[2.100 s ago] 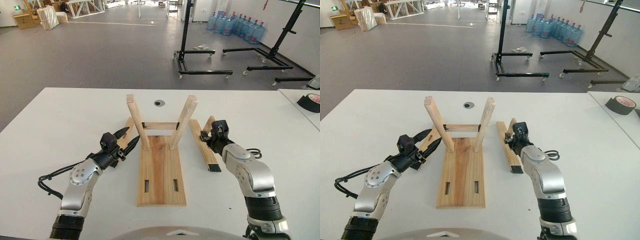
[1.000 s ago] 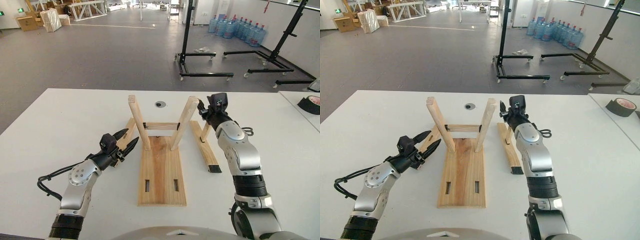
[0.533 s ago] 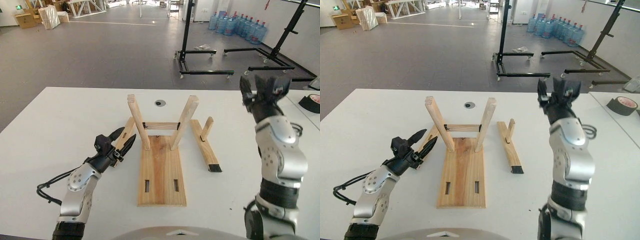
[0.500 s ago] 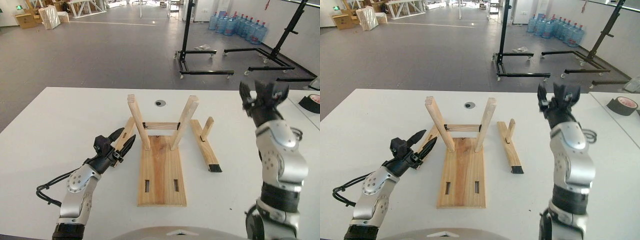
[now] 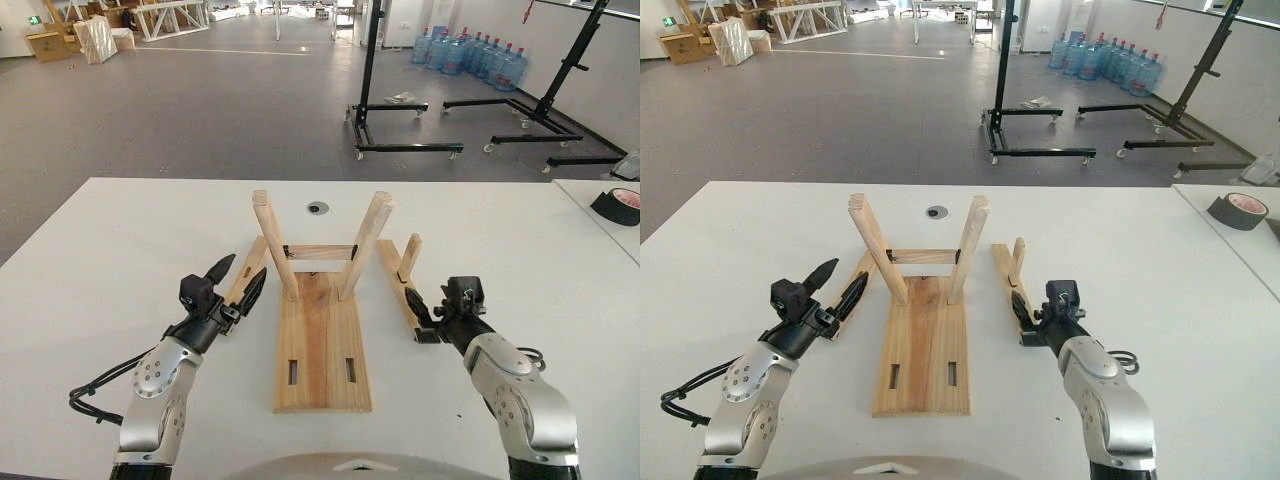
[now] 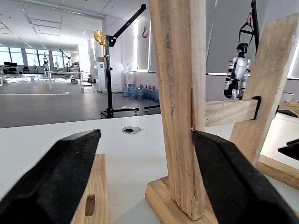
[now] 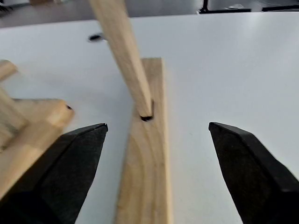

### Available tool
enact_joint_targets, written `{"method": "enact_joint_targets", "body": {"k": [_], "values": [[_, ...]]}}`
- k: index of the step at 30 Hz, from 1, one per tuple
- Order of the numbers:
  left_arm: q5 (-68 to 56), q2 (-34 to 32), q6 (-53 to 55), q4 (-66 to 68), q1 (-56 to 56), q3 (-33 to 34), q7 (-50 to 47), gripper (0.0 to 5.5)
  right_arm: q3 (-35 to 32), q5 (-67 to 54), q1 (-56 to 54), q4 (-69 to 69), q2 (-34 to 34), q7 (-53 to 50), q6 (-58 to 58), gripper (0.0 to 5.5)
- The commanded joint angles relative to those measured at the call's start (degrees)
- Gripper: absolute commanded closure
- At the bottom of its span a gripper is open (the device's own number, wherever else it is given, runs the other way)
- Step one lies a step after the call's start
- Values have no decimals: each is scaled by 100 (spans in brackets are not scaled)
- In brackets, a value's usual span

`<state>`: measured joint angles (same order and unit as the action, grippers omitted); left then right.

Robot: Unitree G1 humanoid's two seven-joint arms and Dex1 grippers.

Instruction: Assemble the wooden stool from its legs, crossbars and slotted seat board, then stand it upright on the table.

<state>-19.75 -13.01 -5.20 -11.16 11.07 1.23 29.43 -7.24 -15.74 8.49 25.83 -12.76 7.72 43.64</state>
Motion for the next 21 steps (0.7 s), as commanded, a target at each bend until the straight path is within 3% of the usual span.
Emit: {"method": "enact_joint_targets", "body": {"k": [1, 8, 18, 21], "values": [[177, -11, 54, -43, 23, -56, -102, 184, 70, -56, -280, -100, 30, -96, 566, 150], [370, 69, -34, 0, 72, -121, -232, 184, 127, -60, -580, -239, 283, -340, 1559, 150], [362, 128, -36, -5, 82, -132, -282, 182, 551, 174, -399, -276, -145, -210, 2062, 336], [277, 111, 19, 12, 5, -135, -207, 182, 605, 330, -450, -483, -274, -123, 1606, 347]]}}
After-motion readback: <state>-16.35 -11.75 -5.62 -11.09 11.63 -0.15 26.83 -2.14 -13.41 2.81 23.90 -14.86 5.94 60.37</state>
